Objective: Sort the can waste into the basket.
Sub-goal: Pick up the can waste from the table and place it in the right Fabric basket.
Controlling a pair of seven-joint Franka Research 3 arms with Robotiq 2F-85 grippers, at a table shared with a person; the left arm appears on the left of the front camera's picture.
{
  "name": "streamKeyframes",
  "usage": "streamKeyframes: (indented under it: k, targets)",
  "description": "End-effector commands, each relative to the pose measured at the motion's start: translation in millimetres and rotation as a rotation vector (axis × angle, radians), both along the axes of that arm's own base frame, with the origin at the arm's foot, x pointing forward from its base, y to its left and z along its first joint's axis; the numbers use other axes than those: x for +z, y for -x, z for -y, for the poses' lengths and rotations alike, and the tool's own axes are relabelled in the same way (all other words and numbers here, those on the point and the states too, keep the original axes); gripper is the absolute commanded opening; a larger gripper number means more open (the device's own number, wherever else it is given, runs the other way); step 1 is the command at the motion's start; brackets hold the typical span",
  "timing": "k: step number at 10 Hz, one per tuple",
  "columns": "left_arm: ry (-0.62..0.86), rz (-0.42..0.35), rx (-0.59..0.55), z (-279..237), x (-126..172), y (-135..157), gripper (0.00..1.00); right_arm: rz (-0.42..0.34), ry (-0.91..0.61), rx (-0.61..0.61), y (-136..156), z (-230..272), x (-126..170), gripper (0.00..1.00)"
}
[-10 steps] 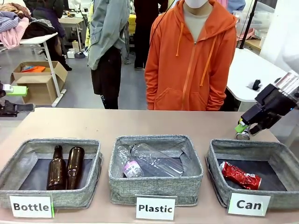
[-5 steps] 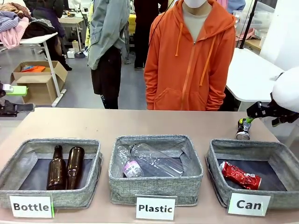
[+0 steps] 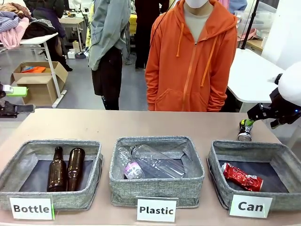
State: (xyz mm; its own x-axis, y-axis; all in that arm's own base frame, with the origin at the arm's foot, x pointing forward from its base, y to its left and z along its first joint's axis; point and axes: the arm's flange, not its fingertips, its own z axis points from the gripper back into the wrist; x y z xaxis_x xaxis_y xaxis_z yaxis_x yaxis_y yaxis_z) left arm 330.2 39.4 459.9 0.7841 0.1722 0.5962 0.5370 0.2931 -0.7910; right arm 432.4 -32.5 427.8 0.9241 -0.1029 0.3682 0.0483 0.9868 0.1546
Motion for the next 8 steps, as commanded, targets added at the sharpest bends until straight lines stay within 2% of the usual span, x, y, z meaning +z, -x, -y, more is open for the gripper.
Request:
streamKeyframes:
  k: [1, 2, 3, 6, 8]
  targets:
    - [0.013, -0.008, 0.006, 0, 1, 4, 1.0, 0.057, 0.009, -0.075, -11, 5, 2, 1.0]
    - [0.013, -0.008, 0.006, 0, 1, 4, 1.0, 0.082, 0.002, -0.098, -23, 11, 3, 1.0]
    - [0.013, -0.008, 0.006, 0, 1, 4, 1.0, 0.047, 0.01, -0.091, -40, 18, 1, 1.0]
    - [0.013, -0.008, 0.006, 0, 1, 4, 1.0, -0.112, -0.033, -0.202, -106, 48, -19, 1.0]
    - [0.013, -0.008, 0.006, 0, 1, 4, 1.0, -0.171, -0.118, -0.296, -129, 60, -36, 1.0]
